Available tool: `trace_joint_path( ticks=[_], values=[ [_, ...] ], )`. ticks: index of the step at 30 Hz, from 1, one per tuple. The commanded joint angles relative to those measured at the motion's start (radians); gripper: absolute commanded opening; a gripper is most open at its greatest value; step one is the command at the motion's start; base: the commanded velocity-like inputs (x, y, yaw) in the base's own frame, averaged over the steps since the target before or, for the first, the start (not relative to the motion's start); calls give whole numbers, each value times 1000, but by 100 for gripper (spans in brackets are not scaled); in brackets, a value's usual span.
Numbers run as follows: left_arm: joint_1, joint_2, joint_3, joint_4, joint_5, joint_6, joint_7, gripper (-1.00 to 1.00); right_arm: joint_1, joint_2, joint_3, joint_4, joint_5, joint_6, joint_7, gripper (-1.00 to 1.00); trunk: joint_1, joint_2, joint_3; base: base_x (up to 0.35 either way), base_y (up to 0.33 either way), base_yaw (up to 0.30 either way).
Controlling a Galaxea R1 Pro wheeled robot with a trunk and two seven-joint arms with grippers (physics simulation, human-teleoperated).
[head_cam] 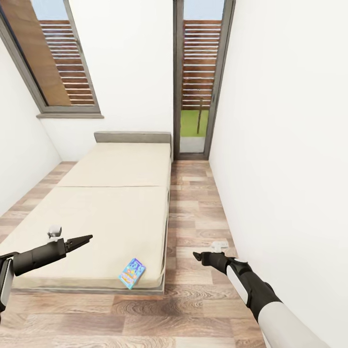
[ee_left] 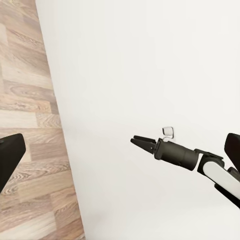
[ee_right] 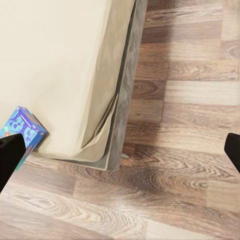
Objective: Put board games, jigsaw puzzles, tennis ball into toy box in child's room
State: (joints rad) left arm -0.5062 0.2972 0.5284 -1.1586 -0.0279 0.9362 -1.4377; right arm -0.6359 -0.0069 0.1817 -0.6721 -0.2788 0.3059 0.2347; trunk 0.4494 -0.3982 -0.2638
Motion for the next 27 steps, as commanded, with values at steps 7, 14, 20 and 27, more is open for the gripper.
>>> trace_joint_path(
  ticks=[7, 14, 20, 27],
  values=[
    [-1, 0, 1, 0, -4, -5, -7, 100, -1, -1, 2, -1, -4, 3, -1, 100, 1, -2, 9, 0, 0, -31],
    [-1, 0, 1, 0, -4, -43, -6, 100, -1, -1, 2, -1, -3, 2, -1, 100, 1, -2, 20, 0, 0, -4],
    [0, -1, 1, 0, -5, -47, -3, 100, -1, -1, 2, -1, -3, 2, -1, 100, 1, -2, 29, 0, 0, 0],
    [-1, -1, 1, 2, -6, -47, 37, 100, -1, -1, 2, -1, -2, 1, -1, 100, 1, -2, 41, 0, 0, 0]
  ],
)
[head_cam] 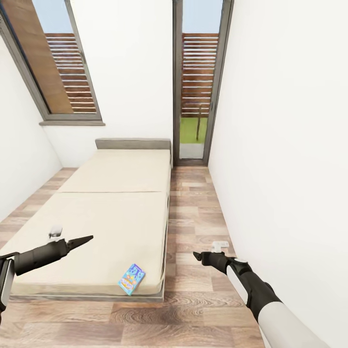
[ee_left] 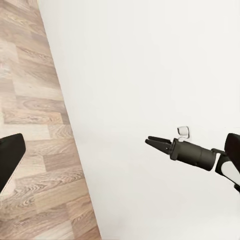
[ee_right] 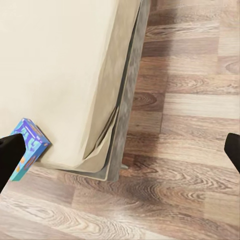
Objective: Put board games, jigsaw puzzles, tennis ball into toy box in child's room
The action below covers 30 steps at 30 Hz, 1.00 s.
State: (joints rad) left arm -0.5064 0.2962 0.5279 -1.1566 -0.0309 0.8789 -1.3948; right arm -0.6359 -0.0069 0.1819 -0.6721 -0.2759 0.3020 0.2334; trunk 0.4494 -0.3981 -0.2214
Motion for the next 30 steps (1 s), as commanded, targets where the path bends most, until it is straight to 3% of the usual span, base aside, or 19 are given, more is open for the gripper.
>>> trace_joint_path(
  ticks=[1, 9, 30],
  values=[
    [-1, 0, 1, 0, -3, 11, 4, 100, -1, -1, 2, -1, -5, 5, 0, 100, 1, -2, 0, 0, 0, 0],
    [-1, -4, -9, 1, -4, 7, 84, 100, -1, -1, 2, -1, -5, 5, 0, 100, 1, -2, 13, 0, 0, 0],
    [0, -9, -11, 6, -6, 6, 97, 100, -1, -1, 2, -1, -5, 5, 0, 100, 1, -2, 47, 0, 0, 0]
  ],
)
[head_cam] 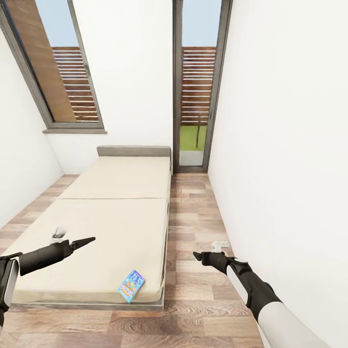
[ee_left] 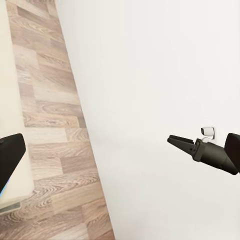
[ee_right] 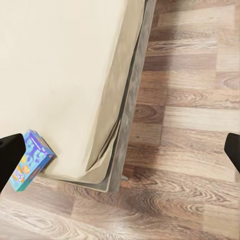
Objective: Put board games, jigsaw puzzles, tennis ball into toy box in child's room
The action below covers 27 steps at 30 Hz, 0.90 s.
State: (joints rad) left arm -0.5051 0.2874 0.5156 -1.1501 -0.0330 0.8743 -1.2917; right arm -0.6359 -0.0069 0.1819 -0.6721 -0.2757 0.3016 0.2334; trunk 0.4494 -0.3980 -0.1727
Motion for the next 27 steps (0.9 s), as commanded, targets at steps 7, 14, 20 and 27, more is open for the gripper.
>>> trace_joint_path(
  ticks=[7, 14, 20, 27],
  values=[
    [-1, -1, 0, 0, -4, 11, -5, 100, -1, -1, 2, -1, -5, 3, 0, 100, 1, -2, 9, 0, 0, 0],
    [-1, -2, 0, 0, -4, 11, -5, 100, -1, -1, 2, -1, -5, 2, 0, 100, 1, -2, 21, 0, 0, 0],
    [-1, -3, 0, 0, -4, 11, -3, 100, -1, -1, 2, 4, -3, 2, 0, 100, 1, -2, 31, 0, 0, 0],
    [-1, -2, 0, 1, -4, 11, -3, 100, -1, 0, 2, 7, -2, 2, 0, 100, 1, -2, 42, 0, 0, 0]
  ],
)
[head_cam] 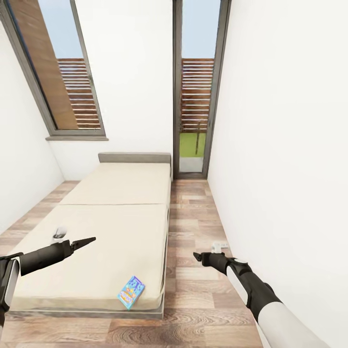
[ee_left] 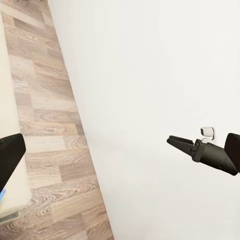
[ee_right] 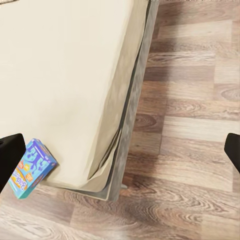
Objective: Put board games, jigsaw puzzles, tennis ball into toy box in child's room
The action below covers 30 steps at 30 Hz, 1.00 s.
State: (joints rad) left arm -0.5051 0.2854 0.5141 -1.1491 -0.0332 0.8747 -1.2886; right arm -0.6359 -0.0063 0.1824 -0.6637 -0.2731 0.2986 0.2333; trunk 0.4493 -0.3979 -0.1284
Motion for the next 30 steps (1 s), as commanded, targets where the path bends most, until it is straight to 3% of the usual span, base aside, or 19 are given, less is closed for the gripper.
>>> trace_joint_path(
  ticks=[1, 21, 30],
  values=[
    [-1, 0, 1, 0, -4, 10, -6, 100, -1, -1, 2, -1, -5, 5, 0, 100, 1, -2, 0, 0, 0, 0],
    [-1, 0, 1, 0, -4, 10, -2, 100, -1, -1, 2, -1, -4, 5, 0, 100, 1, -2, 16, 0, 0, 0],
    [-1, -2, 2, 0, -4, 11, 38, 100, -1, -1, 2, -1, -4, 5, 0, 100, 1, -2, 16, 0, 0, 0]
  ],
)
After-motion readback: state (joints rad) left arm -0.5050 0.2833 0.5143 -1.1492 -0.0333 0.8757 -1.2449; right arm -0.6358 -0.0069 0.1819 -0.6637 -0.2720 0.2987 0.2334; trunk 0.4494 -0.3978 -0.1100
